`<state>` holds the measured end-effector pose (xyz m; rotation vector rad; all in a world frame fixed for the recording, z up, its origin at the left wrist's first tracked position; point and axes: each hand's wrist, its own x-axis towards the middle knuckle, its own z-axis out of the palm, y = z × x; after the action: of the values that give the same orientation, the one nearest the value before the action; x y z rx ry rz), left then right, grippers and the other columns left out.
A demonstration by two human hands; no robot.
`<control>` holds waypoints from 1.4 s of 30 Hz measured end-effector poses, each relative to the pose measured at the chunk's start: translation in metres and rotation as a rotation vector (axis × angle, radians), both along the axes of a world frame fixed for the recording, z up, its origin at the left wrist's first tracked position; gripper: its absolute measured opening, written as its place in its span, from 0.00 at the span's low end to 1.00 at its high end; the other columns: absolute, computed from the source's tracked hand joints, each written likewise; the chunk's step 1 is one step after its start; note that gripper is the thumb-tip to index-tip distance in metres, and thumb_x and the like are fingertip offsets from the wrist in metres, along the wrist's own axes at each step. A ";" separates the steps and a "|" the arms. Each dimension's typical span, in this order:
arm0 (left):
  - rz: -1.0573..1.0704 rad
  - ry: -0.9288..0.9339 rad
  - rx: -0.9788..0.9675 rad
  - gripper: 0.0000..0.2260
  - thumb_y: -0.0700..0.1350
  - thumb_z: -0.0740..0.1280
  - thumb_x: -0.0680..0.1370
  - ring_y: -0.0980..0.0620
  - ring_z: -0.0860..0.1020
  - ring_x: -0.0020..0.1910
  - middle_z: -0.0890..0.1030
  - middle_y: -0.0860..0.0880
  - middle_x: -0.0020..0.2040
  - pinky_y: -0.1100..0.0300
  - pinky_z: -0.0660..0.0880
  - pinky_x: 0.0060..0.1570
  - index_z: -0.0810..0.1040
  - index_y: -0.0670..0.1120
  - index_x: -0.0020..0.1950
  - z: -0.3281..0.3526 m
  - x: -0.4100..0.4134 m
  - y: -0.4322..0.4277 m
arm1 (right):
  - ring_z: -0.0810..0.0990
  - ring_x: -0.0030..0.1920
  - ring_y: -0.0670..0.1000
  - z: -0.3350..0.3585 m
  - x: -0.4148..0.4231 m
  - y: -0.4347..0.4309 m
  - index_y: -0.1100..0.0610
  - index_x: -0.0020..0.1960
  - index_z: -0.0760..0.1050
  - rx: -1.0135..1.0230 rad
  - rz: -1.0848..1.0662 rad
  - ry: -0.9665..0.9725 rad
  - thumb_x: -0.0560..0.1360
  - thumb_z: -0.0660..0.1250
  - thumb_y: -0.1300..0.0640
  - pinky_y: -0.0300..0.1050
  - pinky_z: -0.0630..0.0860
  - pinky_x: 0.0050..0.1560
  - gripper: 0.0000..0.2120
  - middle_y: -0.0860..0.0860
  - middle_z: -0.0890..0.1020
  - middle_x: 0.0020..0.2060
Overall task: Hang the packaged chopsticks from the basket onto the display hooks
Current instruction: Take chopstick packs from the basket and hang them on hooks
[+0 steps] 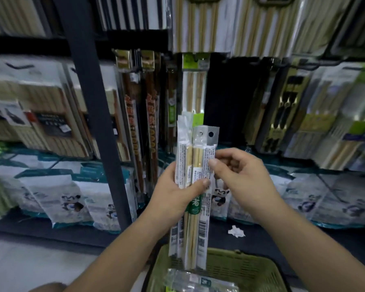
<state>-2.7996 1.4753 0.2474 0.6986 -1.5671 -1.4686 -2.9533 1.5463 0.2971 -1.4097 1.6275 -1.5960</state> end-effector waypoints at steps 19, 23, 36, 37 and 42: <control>0.101 0.144 0.025 0.16 0.46 0.78 0.74 0.52 0.85 0.53 0.87 0.52 0.53 0.50 0.79 0.58 0.81 0.56 0.60 0.026 -0.035 -0.049 | 0.74 0.33 0.47 0.051 -0.038 -0.050 0.47 0.43 0.81 -0.177 -0.111 0.063 0.80 0.70 0.52 0.46 0.76 0.35 0.06 0.47 0.76 0.31; 0.106 0.127 0.009 0.17 0.49 0.79 0.73 0.54 0.85 0.54 0.87 0.54 0.54 0.51 0.78 0.57 0.80 0.61 0.58 0.026 -0.035 -0.054 | 0.75 0.38 0.54 0.085 -0.047 -0.060 0.48 0.45 0.83 -0.265 -0.145 0.045 0.81 0.68 0.50 0.55 0.77 0.42 0.08 0.57 0.78 0.36; 0.122 0.136 0.005 0.15 0.48 0.80 0.73 0.52 0.86 0.52 0.87 0.52 0.52 0.49 0.80 0.57 0.82 0.63 0.54 0.027 -0.044 -0.058 | 0.71 0.35 0.50 0.109 -0.042 -0.087 0.58 0.43 0.81 -0.255 -0.171 -0.003 0.82 0.66 0.48 0.47 0.71 0.39 0.15 0.54 0.74 0.33; 0.121 0.137 0.000 0.15 0.48 0.80 0.73 0.51 0.86 0.53 0.87 0.52 0.53 0.48 0.80 0.58 0.82 0.63 0.54 0.028 -0.044 -0.059 | 0.71 0.34 0.49 0.109 -0.042 -0.089 0.59 0.43 0.81 -0.253 -0.176 -0.016 0.82 0.66 0.49 0.47 0.70 0.39 0.16 0.53 0.74 0.32; 0.113 0.134 -0.013 0.16 0.53 0.79 0.70 0.53 0.85 0.54 0.87 0.54 0.54 0.51 0.79 0.58 0.81 0.66 0.54 0.031 -0.040 -0.058 | 0.68 0.34 0.53 0.111 -0.039 -0.092 0.66 0.45 0.78 -0.270 -0.165 -0.038 0.82 0.66 0.49 0.48 0.68 0.38 0.19 0.56 0.71 0.33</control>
<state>-2.8400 1.4173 0.2782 0.6568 -1.4120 -1.3919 -2.9918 1.4545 0.4078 -1.3928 1.5877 -1.9877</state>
